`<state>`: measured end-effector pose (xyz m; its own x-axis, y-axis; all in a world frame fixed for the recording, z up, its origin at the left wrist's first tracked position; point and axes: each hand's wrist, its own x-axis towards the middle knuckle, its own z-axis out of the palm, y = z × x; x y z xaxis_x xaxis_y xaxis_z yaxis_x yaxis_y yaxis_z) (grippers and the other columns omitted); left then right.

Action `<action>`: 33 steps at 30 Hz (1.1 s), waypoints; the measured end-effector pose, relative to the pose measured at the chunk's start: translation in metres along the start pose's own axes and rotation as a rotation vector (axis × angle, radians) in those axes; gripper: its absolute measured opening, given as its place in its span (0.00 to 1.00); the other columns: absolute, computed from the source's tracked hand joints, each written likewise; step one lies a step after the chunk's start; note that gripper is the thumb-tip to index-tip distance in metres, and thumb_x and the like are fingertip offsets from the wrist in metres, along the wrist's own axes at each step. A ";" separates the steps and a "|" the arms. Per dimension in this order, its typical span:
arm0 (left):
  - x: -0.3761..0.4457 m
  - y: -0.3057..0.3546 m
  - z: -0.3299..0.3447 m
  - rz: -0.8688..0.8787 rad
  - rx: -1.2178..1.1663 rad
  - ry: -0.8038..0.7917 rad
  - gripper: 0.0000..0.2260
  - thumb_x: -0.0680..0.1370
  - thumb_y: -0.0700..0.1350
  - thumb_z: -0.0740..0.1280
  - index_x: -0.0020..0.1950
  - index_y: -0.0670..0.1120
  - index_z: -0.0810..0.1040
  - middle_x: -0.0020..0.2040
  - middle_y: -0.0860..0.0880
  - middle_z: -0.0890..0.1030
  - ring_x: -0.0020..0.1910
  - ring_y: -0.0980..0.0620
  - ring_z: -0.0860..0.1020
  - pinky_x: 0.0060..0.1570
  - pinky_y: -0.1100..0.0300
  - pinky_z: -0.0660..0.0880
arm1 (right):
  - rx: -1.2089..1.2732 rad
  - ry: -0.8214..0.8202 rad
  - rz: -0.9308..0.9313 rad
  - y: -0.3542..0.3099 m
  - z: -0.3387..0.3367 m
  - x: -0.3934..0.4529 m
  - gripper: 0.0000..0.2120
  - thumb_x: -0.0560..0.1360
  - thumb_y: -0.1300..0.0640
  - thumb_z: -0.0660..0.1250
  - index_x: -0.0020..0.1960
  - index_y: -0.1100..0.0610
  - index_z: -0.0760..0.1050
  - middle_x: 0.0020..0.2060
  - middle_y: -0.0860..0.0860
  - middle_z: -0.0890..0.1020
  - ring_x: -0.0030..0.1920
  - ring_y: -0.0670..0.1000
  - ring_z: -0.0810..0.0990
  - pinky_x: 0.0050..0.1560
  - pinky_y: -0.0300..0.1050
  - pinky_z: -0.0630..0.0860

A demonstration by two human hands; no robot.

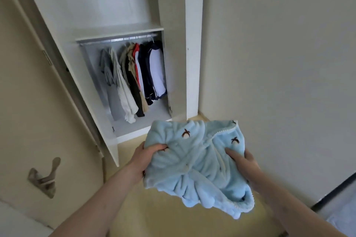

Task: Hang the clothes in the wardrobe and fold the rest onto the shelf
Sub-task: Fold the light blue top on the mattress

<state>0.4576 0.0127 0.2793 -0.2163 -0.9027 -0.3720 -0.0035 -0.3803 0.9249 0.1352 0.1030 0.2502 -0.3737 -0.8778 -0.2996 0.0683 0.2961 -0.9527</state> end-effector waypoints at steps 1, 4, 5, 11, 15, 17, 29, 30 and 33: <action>0.011 0.011 -0.009 0.009 -0.015 0.017 0.25 0.65 0.49 0.80 0.61 0.45 0.82 0.53 0.43 0.87 0.51 0.42 0.86 0.56 0.44 0.81 | -0.006 -0.019 -0.018 -0.013 0.011 0.017 0.15 0.72 0.43 0.76 0.56 0.45 0.80 0.43 0.45 0.88 0.41 0.48 0.88 0.37 0.44 0.82; 0.048 0.045 -0.032 0.032 -0.055 0.076 0.26 0.64 0.51 0.80 0.60 0.46 0.83 0.52 0.43 0.87 0.51 0.43 0.86 0.52 0.46 0.82 | -0.027 -0.100 -0.062 -0.056 0.046 0.068 0.18 0.68 0.41 0.76 0.56 0.44 0.80 0.43 0.45 0.88 0.41 0.48 0.88 0.39 0.45 0.83; 0.060 0.057 -0.038 0.044 -0.065 0.091 0.26 0.64 0.51 0.80 0.60 0.46 0.83 0.52 0.43 0.87 0.51 0.42 0.86 0.53 0.45 0.82 | -0.032 -0.116 -0.084 -0.071 0.057 0.087 0.19 0.67 0.41 0.77 0.56 0.44 0.80 0.44 0.45 0.88 0.42 0.48 0.88 0.40 0.46 0.82; 0.137 0.147 -0.066 0.116 -0.113 0.182 0.27 0.63 0.52 0.80 0.59 0.45 0.83 0.52 0.44 0.87 0.49 0.44 0.86 0.44 0.52 0.83 | -0.039 -0.218 -0.174 -0.162 0.118 0.197 0.20 0.69 0.43 0.77 0.58 0.47 0.80 0.46 0.46 0.88 0.44 0.49 0.88 0.42 0.46 0.83; 0.184 0.206 -0.087 0.196 -0.117 0.224 0.24 0.66 0.50 0.80 0.60 0.45 0.84 0.52 0.44 0.87 0.49 0.44 0.86 0.41 0.53 0.83 | -0.048 -0.285 -0.237 -0.225 0.159 0.264 0.19 0.72 0.45 0.77 0.61 0.49 0.80 0.48 0.47 0.88 0.46 0.50 0.88 0.46 0.49 0.84; 0.205 0.233 -0.101 0.243 -0.122 0.271 0.22 0.68 0.49 0.79 0.60 0.46 0.83 0.52 0.45 0.87 0.49 0.45 0.86 0.43 0.53 0.83 | -0.055 -0.318 -0.261 -0.255 0.183 0.293 0.19 0.72 0.45 0.77 0.61 0.49 0.80 0.48 0.47 0.88 0.47 0.51 0.88 0.50 0.52 0.84; 0.370 0.385 -0.239 0.417 -0.148 0.320 0.32 0.56 0.54 0.82 0.59 0.46 0.84 0.52 0.45 0.87 0.49 0.44 0.86 0.43 0.53 0.82 | -0.051 -0.345 -0.409 -0.402 0.380 0.456 0.16 0.74 0.48 0.76 0.58 0.52 0.81 0.47 0.49 0.88 0.43 0.50 0.88 0.34 0.41 0.82; 0.386 0.395 -0.253 0.417 -0.154 0.320 0.33 0.56 0.54 0.82 0.59 0.46 0.84 0.52 0.44 0.87 0.49 0.44 0.86 0.42 0.53 0.82 | -0.056 -0.343 -0.418 -0.411 0.397 0.469 0.16 0.74 0.48 0.76 0.58 0.53 0.81 0.46 0.49 0.88 0.42 0.50 0.88 0.34 0.41 0.82; 0.430 0.430 -0.295 0.420 -0.168 0.303 0.34 0.57 0.54 0.82 0.61 0.45 0.84 0.54 0.44 0.87 0.51 0.43 0.86 0.46 0.50 0.82 | -0.044 -0.344 -0.447 -0.438 0.445 0.506 0.17 0.74 0.49 0.76 0.60 0.54 0.81 0.46 0.50 0.88 0.42 0.50 0.88 0.33 0.42 0.82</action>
<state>0.6513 -0.5986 0.4931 0.1256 -0.9921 -0.0021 0.1845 0.0212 0.9826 0.3283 -0.6385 0.4938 -0.0339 -0.9914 0.1263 -0.0692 -0.1238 -0.9899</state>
